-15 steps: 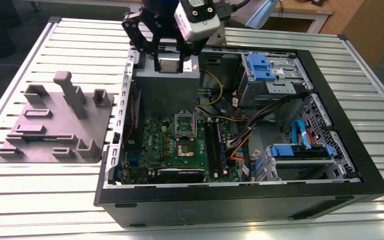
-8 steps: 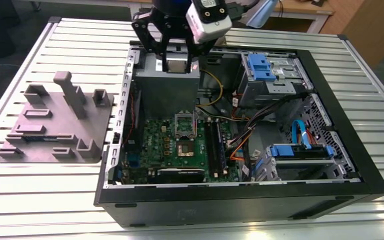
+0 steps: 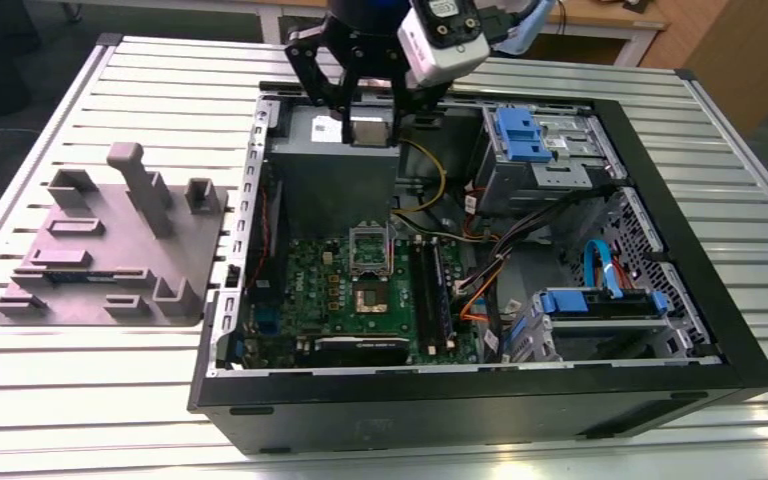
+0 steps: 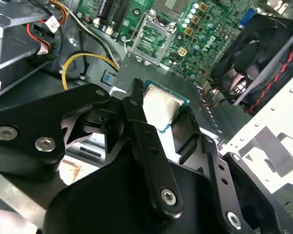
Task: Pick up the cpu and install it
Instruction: 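Pick up the cpu and move it towards the insertion slot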
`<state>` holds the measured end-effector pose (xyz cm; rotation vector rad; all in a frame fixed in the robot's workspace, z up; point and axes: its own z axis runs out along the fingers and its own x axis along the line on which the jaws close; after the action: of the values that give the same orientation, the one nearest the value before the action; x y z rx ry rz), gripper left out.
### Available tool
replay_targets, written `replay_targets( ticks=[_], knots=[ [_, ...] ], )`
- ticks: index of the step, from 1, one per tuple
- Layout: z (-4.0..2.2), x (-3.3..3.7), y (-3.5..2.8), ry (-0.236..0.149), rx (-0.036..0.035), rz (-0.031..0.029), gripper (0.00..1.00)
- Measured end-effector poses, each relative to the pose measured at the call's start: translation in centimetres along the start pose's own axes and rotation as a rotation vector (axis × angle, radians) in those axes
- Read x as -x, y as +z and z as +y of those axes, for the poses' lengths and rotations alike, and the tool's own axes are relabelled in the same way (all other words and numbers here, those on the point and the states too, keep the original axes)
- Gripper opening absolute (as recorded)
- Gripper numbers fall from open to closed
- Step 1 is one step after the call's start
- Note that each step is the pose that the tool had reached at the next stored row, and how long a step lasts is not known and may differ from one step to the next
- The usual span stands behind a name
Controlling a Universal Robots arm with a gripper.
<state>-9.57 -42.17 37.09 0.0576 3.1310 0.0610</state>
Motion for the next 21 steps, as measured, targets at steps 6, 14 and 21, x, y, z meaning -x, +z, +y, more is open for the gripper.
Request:
replay_targets(
  ticks=[6, 14, 21],
  knots=[
    [0.04, 1.03, 0.01, 0.0, -0.0001, 0.0, 0.47],
    [0.06, 1.64, 0.01, 0.0, -0.0001, 0.0, 0.47],
    [-0.9, 1.68, -0.01, 0.0, -0.0004, 0.0, 0.47]
  ],
)
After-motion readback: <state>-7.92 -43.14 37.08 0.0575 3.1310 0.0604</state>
